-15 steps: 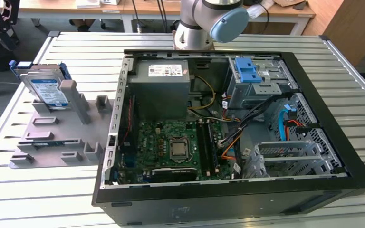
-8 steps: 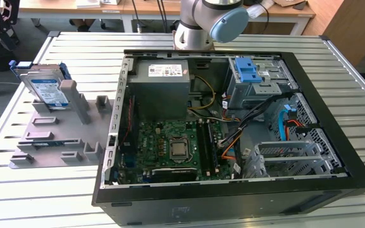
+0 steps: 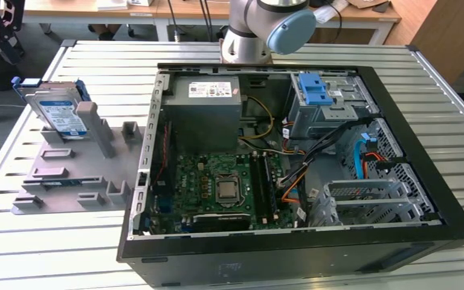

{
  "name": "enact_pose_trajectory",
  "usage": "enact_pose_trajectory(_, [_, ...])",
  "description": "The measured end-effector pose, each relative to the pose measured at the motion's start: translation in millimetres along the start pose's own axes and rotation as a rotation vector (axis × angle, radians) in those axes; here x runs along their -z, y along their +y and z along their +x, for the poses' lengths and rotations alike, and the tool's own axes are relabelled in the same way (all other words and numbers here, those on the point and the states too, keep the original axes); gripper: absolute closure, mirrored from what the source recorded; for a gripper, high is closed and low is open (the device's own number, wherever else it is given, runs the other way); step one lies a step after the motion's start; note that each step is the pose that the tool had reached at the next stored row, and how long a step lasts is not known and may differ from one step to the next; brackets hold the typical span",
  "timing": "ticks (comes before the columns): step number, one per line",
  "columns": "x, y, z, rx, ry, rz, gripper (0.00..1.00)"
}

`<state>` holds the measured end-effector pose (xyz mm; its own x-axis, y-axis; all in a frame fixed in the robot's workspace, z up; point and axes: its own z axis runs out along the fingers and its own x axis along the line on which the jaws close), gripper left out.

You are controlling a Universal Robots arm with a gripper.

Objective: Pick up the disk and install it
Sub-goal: 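Pick up the disk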

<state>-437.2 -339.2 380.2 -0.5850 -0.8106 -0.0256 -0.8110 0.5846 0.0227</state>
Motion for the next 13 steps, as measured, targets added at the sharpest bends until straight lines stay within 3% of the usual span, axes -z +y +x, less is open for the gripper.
enact_pose_trajectory(13, [0.0,0.0,0.0,0.019,0.0005,-0.0005,0.89])
